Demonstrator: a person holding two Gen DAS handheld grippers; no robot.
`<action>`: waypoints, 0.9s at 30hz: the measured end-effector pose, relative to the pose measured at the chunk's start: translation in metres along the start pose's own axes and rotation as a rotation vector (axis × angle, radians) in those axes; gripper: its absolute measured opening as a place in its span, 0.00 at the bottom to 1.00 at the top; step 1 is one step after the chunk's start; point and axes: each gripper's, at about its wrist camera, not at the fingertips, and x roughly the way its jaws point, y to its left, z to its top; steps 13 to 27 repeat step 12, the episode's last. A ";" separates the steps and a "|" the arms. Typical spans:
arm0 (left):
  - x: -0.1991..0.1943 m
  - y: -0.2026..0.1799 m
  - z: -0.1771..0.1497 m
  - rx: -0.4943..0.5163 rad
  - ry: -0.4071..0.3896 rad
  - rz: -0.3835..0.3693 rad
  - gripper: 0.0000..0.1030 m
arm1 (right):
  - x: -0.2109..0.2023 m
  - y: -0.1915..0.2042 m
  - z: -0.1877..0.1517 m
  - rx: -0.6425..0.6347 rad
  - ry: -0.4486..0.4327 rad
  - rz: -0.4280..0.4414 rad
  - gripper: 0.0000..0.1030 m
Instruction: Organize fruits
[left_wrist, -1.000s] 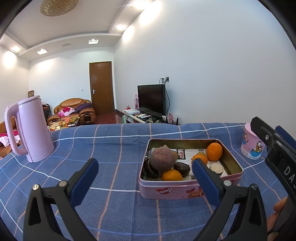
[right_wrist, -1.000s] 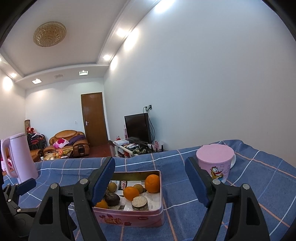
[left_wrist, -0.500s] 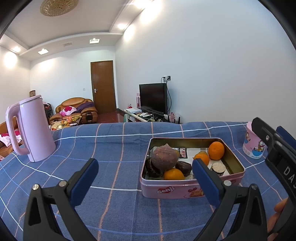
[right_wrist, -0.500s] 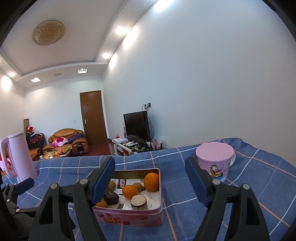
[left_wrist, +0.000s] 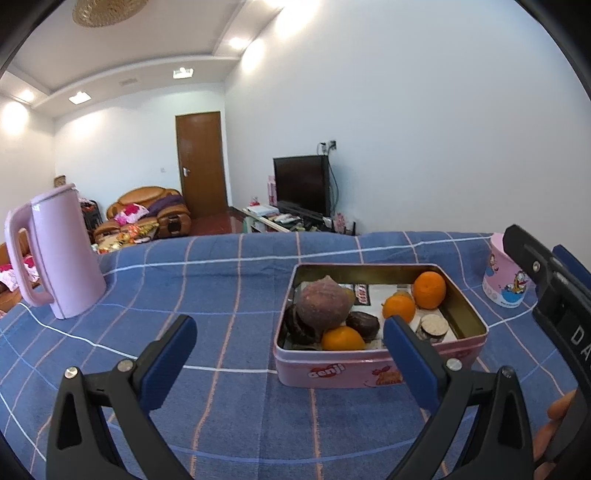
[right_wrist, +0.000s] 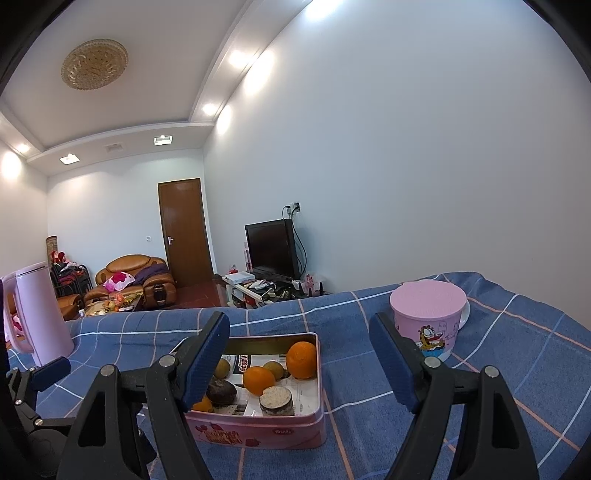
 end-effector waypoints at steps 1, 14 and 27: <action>0.001 0.001 0.000 -0.003 0.005 -0.007 1.00 | 0.000 0.000 0.000 0.001 0.001 -0.001 0.77; 0.001 0.001 0.000 -0.003 0.014 -0.014 1.00 | 0.005 -0.004 -0.001 0.018 0.022 -0.012 0.77; 0.001 0.001 0.000 -0.003 0.014 -0.014 1.00 | 0.005 -0.004 -0.001 0.018 0.022 -0.012 0.77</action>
